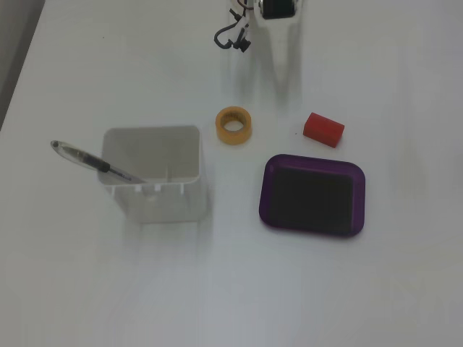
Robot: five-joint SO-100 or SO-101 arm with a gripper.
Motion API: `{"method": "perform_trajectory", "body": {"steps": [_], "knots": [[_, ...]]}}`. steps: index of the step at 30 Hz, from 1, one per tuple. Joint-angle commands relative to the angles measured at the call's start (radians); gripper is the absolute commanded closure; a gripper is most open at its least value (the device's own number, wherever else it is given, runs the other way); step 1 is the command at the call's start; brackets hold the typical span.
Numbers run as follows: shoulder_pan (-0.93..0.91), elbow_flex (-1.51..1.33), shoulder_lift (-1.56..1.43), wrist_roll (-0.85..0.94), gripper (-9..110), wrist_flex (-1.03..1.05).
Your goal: Grab up the yellow tape and put it in the box.
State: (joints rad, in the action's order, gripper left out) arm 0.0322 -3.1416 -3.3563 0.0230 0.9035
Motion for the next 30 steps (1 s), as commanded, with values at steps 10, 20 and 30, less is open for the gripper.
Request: {"method": "perform_trajectory", "body": {"steps": [10, 20, 30], "knots": [[0.000, -0.040, -0.086, 0.008, 102, 0.000], [0.000, -0.040, -0.086, 0.008, 102, 0.000], [0.002, -0.040, -0.086, 0.005, 102, 0.009]]}}
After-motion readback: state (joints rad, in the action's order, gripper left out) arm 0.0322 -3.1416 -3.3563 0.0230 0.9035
